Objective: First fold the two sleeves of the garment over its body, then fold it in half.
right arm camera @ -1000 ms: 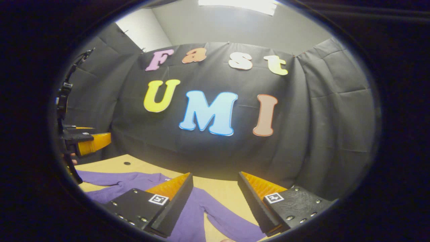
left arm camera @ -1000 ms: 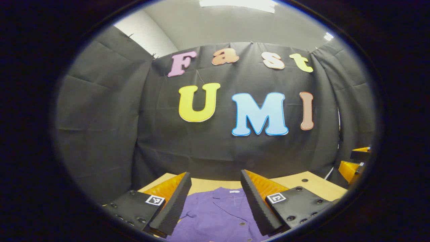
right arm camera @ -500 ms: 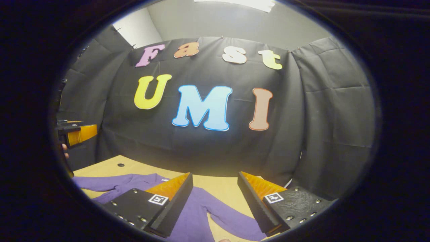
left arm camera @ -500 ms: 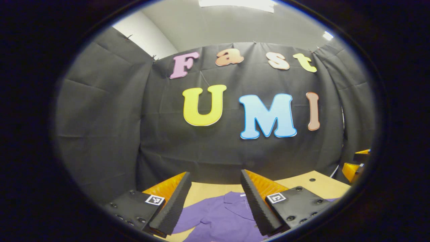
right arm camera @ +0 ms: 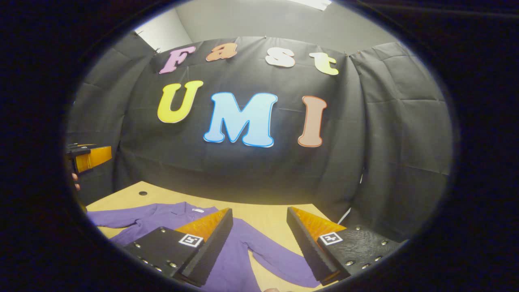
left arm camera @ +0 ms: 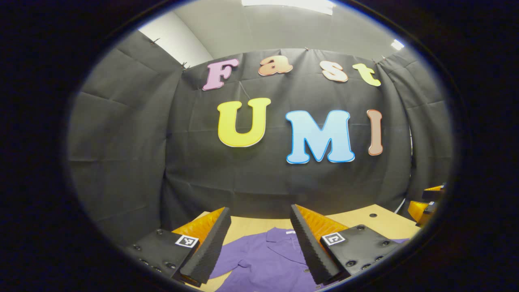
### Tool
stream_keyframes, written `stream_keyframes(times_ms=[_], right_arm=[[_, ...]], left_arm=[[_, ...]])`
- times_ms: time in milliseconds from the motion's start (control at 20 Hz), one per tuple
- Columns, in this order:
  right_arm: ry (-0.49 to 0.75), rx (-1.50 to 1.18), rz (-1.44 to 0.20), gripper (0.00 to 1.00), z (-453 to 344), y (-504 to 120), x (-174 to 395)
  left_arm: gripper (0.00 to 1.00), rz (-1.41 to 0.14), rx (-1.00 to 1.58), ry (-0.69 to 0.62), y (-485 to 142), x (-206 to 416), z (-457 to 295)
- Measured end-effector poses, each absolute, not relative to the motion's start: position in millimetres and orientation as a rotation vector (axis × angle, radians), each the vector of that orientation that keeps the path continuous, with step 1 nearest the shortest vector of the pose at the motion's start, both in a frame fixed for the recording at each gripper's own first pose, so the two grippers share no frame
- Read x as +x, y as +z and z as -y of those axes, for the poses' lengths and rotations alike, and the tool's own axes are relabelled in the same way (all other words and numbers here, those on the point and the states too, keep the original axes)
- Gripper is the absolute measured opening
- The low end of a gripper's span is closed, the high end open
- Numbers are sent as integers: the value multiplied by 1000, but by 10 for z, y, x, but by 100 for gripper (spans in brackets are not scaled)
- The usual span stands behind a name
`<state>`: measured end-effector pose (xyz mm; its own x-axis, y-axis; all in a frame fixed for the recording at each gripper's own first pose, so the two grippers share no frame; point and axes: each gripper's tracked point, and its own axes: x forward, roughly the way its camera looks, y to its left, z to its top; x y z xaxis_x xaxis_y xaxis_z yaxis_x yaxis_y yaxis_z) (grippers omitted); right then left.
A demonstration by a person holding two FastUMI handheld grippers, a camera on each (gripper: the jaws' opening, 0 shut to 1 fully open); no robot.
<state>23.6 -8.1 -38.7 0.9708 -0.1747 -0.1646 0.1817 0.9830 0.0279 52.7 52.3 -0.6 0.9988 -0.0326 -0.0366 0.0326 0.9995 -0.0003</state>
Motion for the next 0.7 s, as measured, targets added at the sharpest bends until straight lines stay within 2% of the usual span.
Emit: stream_keyframes(times_ms=[600,700], right_arm=[[-380,115,-424,87,888,-1330,70],[-408,135,-475,89,1003,-1536,10]], left_arm=[[96,-71,12,-35,-189,662,-427],[95,-81,17,-27,-244,645,-431]])
